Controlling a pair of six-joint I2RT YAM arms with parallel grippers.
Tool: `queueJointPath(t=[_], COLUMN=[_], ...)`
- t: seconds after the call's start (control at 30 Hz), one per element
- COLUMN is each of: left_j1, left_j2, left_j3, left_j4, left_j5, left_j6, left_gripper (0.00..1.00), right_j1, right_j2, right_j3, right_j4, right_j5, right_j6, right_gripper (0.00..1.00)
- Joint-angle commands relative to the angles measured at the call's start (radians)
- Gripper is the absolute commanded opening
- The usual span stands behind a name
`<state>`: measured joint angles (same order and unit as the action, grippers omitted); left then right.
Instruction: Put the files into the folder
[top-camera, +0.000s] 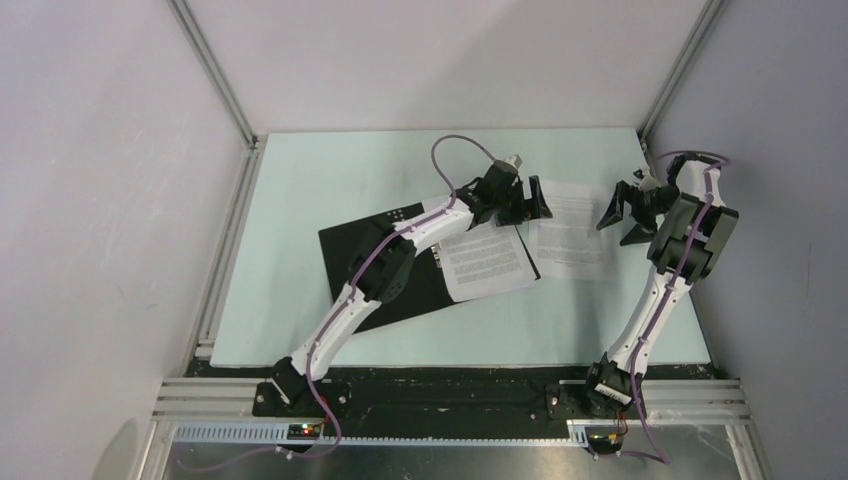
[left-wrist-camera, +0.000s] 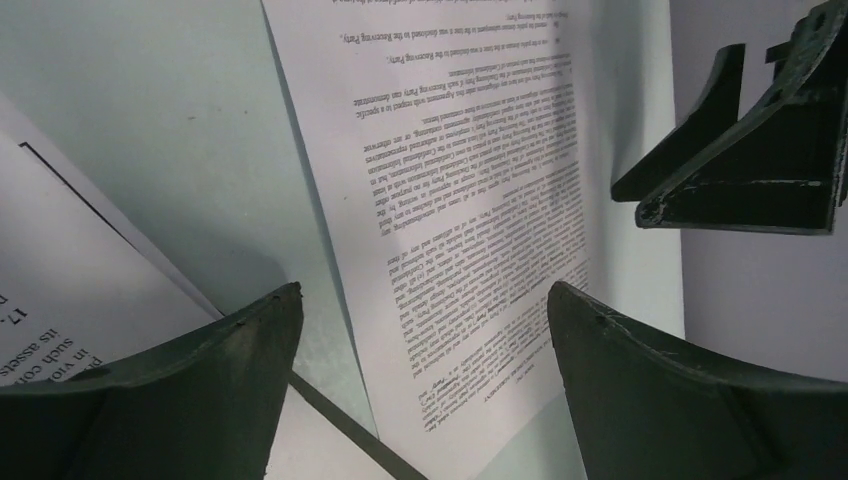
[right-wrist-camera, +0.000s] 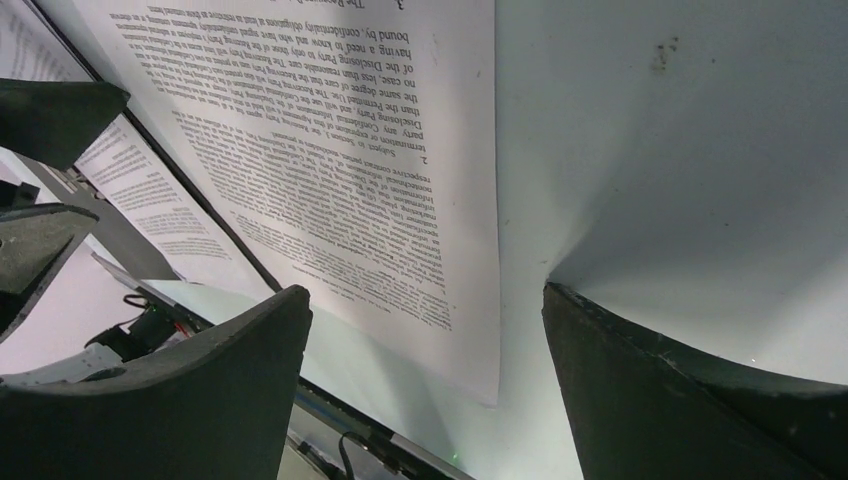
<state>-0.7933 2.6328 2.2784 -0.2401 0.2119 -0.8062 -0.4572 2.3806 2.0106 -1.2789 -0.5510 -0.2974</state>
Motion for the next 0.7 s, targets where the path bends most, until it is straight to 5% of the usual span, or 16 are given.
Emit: queueJointPath(t=[0.0, 0.67], left_j1=[-0.015, -0.038], left_j2=[0.034, 0.039], left_j3=[0.009, -0.035], left_j4=[0.035, 0.098], left_j5=[0.012, 0.132], left_j6=[-0.052, -0.183], left_gripper=[0.96, 0.92], right_j1=[0.025, 0.053], right_j2=[0.053, 0.076], right_j3=[0.02, 0.062], right_j4=[0.033, 0.038], right_j5=[-0.022, -0.104], right_j6=[0.011, 0.104], right_gripper=[0.91, 0.93])
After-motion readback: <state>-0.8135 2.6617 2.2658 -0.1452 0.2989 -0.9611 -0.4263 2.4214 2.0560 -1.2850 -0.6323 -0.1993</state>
